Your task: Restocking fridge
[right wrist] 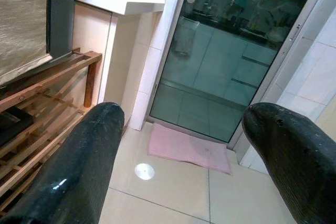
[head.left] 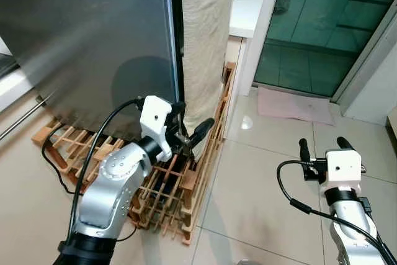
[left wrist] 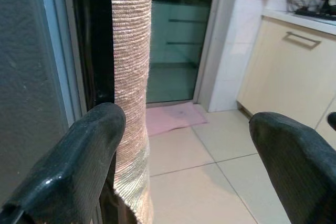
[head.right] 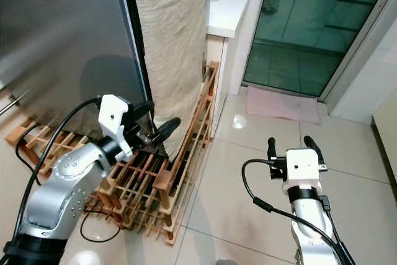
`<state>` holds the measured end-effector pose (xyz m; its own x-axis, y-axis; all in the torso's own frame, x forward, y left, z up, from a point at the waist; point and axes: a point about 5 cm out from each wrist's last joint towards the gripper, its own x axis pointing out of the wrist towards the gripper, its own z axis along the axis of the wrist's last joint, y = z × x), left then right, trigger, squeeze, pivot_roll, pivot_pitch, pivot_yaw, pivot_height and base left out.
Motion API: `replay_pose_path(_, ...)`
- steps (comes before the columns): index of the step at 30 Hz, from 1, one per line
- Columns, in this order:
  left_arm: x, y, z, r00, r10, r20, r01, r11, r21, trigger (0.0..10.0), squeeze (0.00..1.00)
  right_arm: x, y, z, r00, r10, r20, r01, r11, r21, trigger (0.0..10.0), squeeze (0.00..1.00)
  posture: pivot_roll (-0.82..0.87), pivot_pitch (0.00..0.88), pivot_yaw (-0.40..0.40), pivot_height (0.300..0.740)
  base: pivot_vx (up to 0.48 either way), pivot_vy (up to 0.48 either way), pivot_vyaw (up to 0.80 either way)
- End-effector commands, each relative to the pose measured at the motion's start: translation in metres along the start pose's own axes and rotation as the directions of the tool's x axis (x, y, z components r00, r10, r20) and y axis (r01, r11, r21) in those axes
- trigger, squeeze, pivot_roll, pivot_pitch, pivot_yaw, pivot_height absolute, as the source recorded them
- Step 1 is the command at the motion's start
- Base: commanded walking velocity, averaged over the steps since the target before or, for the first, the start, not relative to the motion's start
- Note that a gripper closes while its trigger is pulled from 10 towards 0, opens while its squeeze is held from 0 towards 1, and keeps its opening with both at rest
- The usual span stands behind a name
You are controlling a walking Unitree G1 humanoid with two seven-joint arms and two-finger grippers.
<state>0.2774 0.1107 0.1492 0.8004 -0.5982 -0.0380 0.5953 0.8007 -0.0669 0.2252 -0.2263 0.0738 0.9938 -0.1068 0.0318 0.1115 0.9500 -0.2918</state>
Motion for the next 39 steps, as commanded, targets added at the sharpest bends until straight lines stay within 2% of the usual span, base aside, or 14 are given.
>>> replay_pose_path(1,0.003,0.006,0.001,0.998,0.059,-0.027,-0.059,0.998,0.0,10.0,0.0,0.005,-0.001,0.003,1.0,-0.013,0.015,0.013,1.0,0.006,10.0,0.0,-0.14,0.0,0.013,0.726,0.0,0.0,0.0)
replay_pose_path(13,0.005,0.011,0.0,0.989,0.14,-0.05,-0.142,0.989,-0.038,10.0,0.0,0.004,-0.002,0.003,1.0,-0.006,0.019,0.006,1.0,-0.003,10.0,0.0,-0.15,0.0,0.002,0.726,0.0,0.0,0.0)
replay_pose_path(14,0.006,0.013,0.0,0.981,0.183,-0.063,-0.186,0.982,-0.042,10.0,0.0,0.004,-0.002,0.003,1.0,-0.005,0.019,0.005,1.0,-0.003,10.0,0.0,-0.15,0.0,0.001,0.726,0.0,0.0,0.0)
replay_pose_path(15,0.006,0.013,0.0,0.981,0.183,-0.063,-0.186,0.982,-0.042,10.0,0.0,0.004,-0.002,0.003,1.0,-0.005,0.019,0.005,1.0,-0.003,10.0,0.0,-0.15,0.0,0.001,0.726,0.0,0.0,0.0)
replay_pose_path(16,0.008,0.019,-0.002,0.962,0.258,-0.084,-0.262,0.964,-0.036,10.0,0.0,0.004,-0.001,0.004,1.0,-0.002,0.021,0.002,1.0,0.001,10.0,0.0,-0.15,0.0,0.0,0.726,0.0,0.0,0.0)
replay_pose_path(18,0.008,0.023,-0.003,0.95,0.297,-0.093,-0.301,0.953,-0.027,10.0,0.0,0.004,-0.001,0.004,1.0,0.0,0.022,0.0,1.0,0.004,10.0,0.0,-0.15,0.0,-0.001,0.726,0.0,0.0,0.0)
replay_pose_path(27,0.013,0.022,0.0,0.944,0.319,-0.085,-0.323,0.946,-0.029,10.0,0.0,-0.001,0.003,0.002,1.0,0.016,0.012,-0.016,1.0,0.019,10.0,0.0,-0.15,0.0,-0.001,0.726,0.0,0.0,0.0)
replay_pose_path(33,0.008,0.037,0.003,0.908,0.411,-0.079,-0.413,0.91,-0.022,10.0,0.0,0.001,0.003,0.0,1.0,0.016,0.006,-0.016,1.0,0.018,10.0,0.0,-0.13,0.0,-0.006,0.726,0.0,0.0,0.0)
replay_pose_path(39,0.006,0.035,0.008,0.915,0.401,-0.044,-0.402,0.915,-0.037,10.0,0.0,0.005,0.008,0.002,0.999,0.03,0.014,-0.03,0.999,0.027,10.0,0.0,-0.11,0.0,-0.017,0.726,0.0,0.0,0.0)
